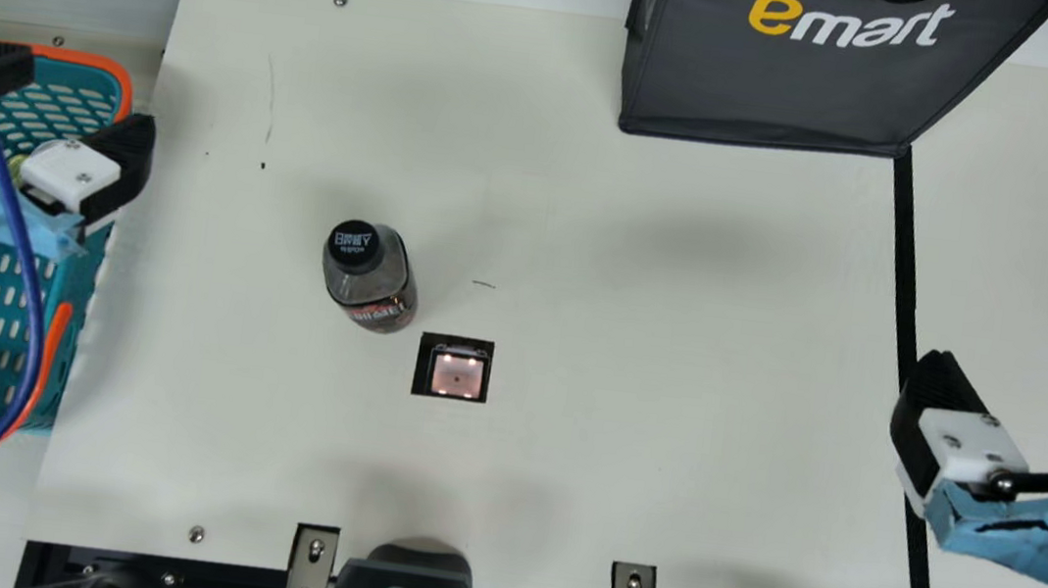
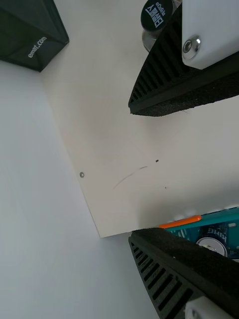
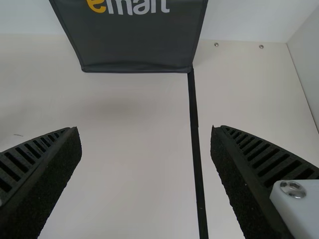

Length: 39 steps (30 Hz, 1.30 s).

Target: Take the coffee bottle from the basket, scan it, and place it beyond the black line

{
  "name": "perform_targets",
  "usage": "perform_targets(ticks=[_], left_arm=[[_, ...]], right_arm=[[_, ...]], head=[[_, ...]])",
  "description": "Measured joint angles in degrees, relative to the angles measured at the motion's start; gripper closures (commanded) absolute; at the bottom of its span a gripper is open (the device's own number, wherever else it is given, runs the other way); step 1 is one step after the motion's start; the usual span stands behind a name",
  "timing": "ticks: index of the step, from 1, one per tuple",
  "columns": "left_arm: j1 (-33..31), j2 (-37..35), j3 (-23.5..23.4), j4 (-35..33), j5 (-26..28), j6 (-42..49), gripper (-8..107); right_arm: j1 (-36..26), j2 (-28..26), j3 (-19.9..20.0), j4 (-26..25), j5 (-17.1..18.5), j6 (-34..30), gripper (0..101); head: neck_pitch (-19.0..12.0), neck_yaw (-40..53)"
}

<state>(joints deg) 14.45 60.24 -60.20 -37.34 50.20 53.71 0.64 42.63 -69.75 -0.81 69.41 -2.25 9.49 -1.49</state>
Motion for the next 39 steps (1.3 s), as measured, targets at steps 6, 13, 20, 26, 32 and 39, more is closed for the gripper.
perform_targets(ticks=[6, 13, 20, 26, 32, 39], left_arm=[[0.0, -0.1, -0.5, 0.3, 0.0, -0.8, 9], [-0.5, -0.4, -0.7, 0.3, 0.2, -1.2, 9], [-1.7, -1.1, -0.4, 1.0, 0.7, -1.1, 9], [-3.7, -1.6, -0.3, 2.6, 1.3, -2.7, 9], [-7.3, -1.9, -0.8, 5.9, 1.7, -6.4, 9], [-13.2, -1.4, -2.0, 11.7, 1.9, -13.3, 9]], right_arm=[[0.0, 0.0, 0.0, 0.0, 0.0, 0.0, 10], [0.0, 0.0, 0.0, 0.0, 0.0, 0.0, 10], [0.0, 0.0, 0.0, 0.0, 0.0, 0.0, 10], [0.0, 0.0, 0.0, 0.0, 0.0, 0.0, 10], [0.0, 0.0, 0.0, 0.0, 0.1, 0.0, 10], [0.0, 0.0, 0.0, 0.0, 0.1, 0.0, 10]], head=[[0.0, 0.0], [0.0, -0.1], [0.0, 0.0], [0.0, 0.0], [0.0, 0.0], [0.0, -0.1]])
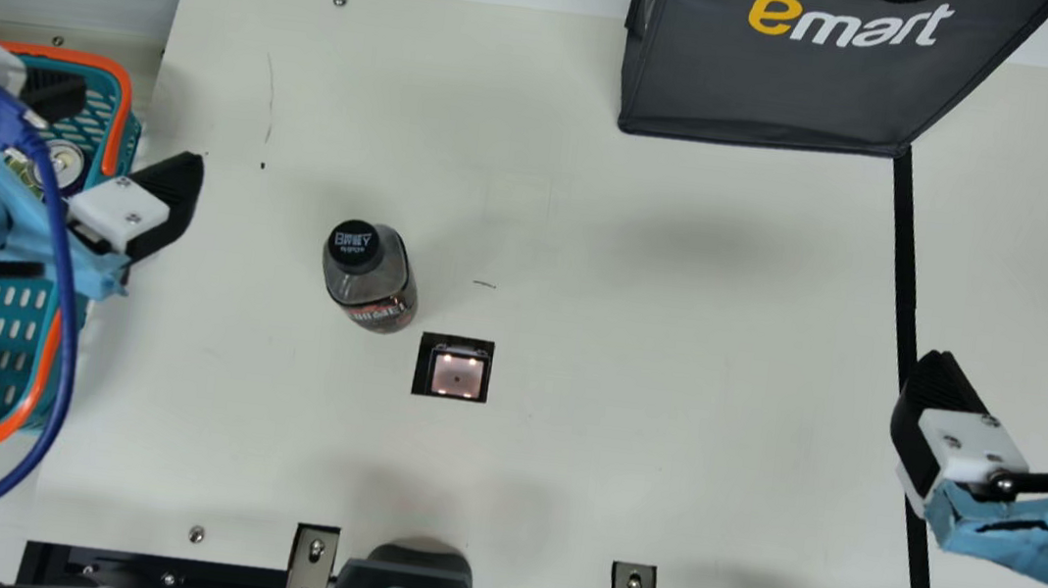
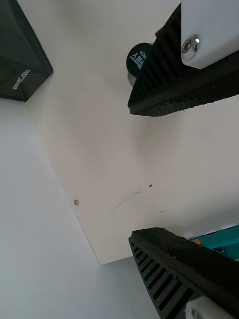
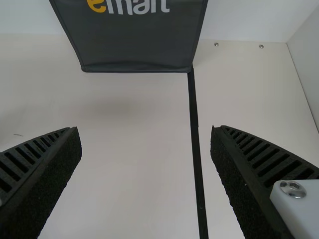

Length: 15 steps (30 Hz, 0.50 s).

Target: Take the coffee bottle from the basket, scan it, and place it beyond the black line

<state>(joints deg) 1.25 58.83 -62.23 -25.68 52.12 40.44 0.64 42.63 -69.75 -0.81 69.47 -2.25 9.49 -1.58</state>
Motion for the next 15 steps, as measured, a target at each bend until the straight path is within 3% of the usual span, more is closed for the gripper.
perform_targets(ticks=[15], left_arm=[[-16.7, 3.6, -3.3, 14.4, -1.4, -20.1, 9]], right_arm=[[0.0, 0.0, 0.0, 0.0, 0.0, 0.0, 10]], head=[[0.0, 0.1]])
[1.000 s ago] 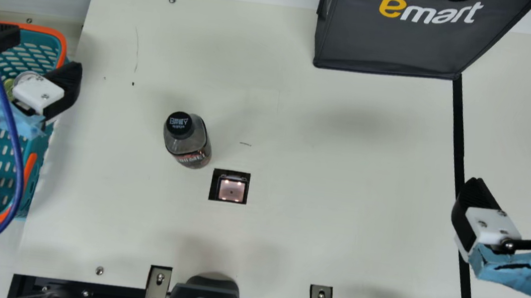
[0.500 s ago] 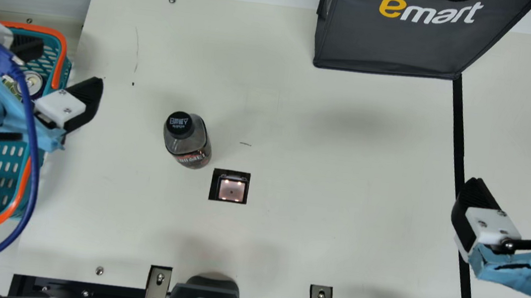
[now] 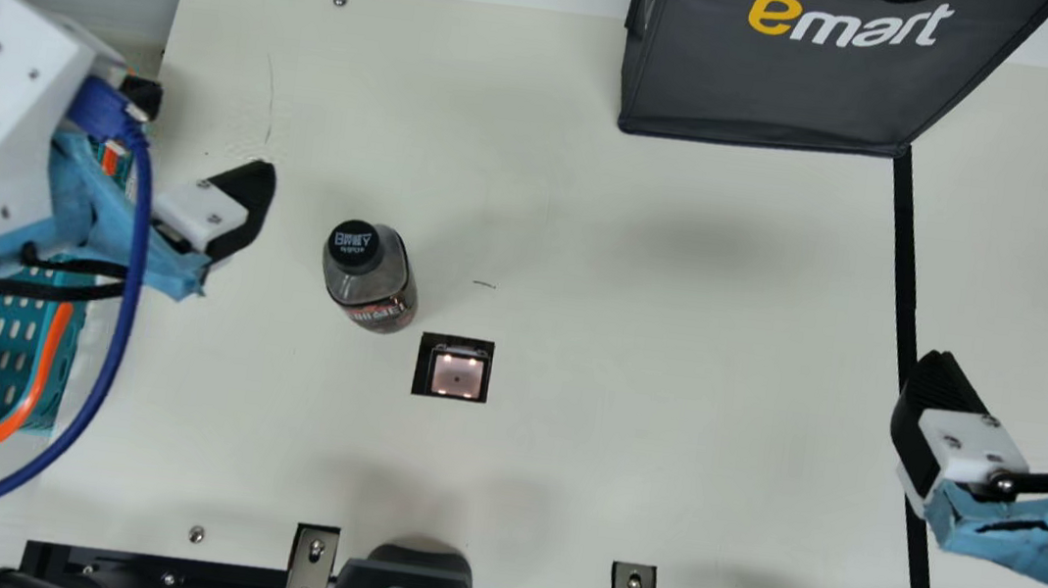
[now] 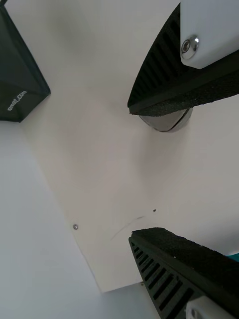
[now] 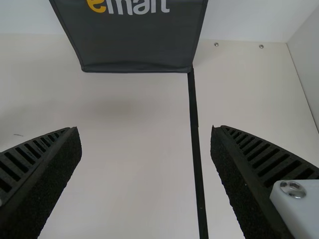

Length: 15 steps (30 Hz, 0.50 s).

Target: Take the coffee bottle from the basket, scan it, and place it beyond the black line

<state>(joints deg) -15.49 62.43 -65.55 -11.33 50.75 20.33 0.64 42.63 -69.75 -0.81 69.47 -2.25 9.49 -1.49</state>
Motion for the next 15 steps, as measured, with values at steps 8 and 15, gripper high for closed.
perform_targets(ticks=[8, 15], left_arm=[[-7.7, 1.8, -0.4, 8.0, -0.1, -11.6, 9], [-13.4, 4.1, -1.0, 14.2, 0.8, -21.3, 9]], right_arm=[[0.0, 0.0, 0.0, 0.0, 0.0, 0.0, 10], [0.0, 0.0, 0.0, 0.0, -0.1, 0.0, 10]], head=[[0.0, -0.1], [0.0, 0.0]])
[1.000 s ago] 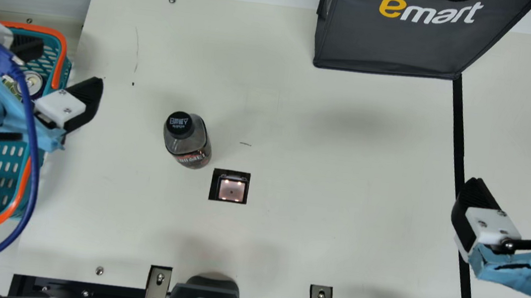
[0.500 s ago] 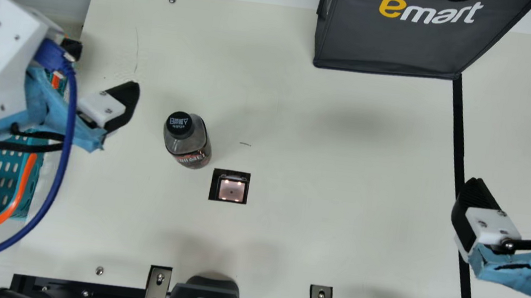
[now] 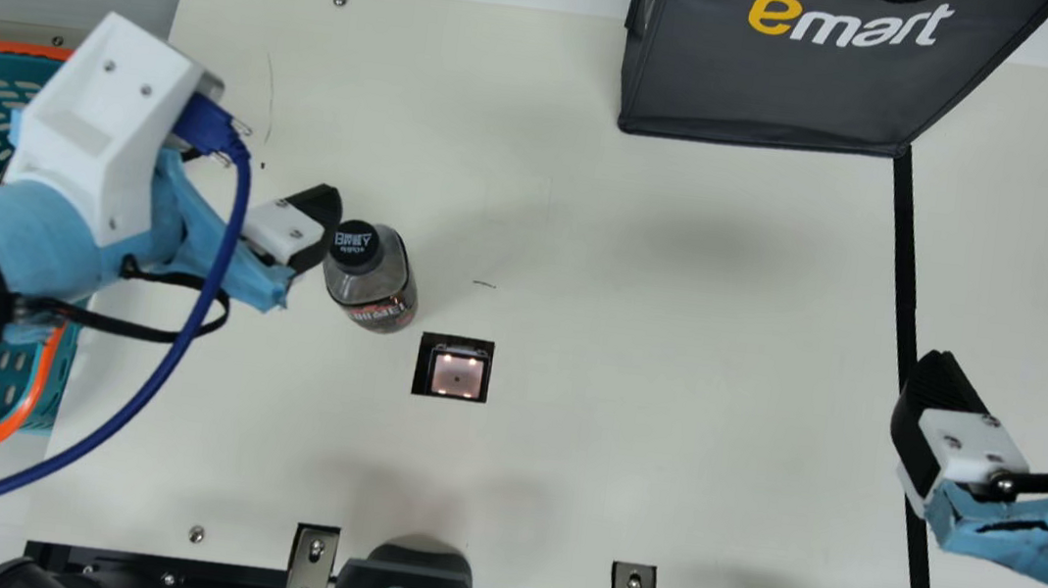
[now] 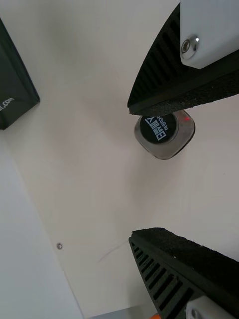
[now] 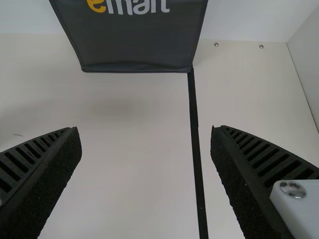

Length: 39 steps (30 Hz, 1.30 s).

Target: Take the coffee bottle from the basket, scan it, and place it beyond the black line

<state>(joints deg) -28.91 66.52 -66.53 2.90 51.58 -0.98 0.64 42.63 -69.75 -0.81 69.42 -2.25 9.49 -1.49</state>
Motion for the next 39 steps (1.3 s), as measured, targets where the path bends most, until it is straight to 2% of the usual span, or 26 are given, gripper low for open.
perform_targets(ticks=[11, 23, 39], left_arm=[[-6.2, 3.5, 0.0, 5.8, 1.3, -9.1, 9], [-8.3, 6.9, 0.3, 8.5, 3.0, -14.5, 9], [-12.0, 10.7, -1.8, 10.9, 5.1, -23.0, 9]], right_arm=[[0.0, 0.0, 0.0, 0.0, 0.0, 0.0, 10], [0.0, 0.0, 0.0, 0.0, 0.0, 0.0, 10], [0.0, 0.0, 0.0, 0.0, 0.1, 0.0, 10]], head=[[0.0, -0.1], [0.0, -0.1], [0.0, 0.0]])
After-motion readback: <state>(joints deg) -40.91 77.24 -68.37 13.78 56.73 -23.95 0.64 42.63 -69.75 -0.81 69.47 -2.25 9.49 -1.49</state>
